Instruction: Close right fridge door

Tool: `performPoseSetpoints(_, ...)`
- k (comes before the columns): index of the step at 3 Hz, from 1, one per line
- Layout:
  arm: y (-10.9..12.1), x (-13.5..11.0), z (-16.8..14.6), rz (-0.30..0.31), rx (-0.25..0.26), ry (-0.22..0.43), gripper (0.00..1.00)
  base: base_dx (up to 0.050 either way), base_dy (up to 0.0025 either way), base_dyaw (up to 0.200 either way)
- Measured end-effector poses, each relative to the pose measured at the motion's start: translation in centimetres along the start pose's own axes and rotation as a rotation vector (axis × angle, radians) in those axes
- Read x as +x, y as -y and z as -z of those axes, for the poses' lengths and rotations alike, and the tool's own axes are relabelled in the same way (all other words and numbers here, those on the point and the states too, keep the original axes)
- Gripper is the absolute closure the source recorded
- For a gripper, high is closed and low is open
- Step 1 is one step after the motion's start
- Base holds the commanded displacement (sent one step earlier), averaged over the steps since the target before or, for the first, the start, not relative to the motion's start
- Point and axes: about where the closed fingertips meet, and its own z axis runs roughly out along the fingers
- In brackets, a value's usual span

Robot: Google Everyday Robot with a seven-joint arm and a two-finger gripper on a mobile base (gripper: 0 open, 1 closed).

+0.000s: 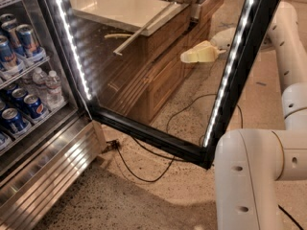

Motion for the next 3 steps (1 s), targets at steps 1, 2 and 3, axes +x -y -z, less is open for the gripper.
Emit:
performPoseSetpoints(1, 0.0, 0.0, 0.0, 0.0, 0.0, 0.0, 1.0, -0.05, -0.00005, 0.0)
performPoseSetpoints(2, 0.01, 0.0, 0.0, 0.0, 0.0, 0.0, 1.0, 0.0, 0.0, 0.198)
performPoseSetpoints(3, 0.01, -0.01, 0.0, 0.0, 0.0, 0.0, 1.0, -0.047, 0.00003, 0.0)
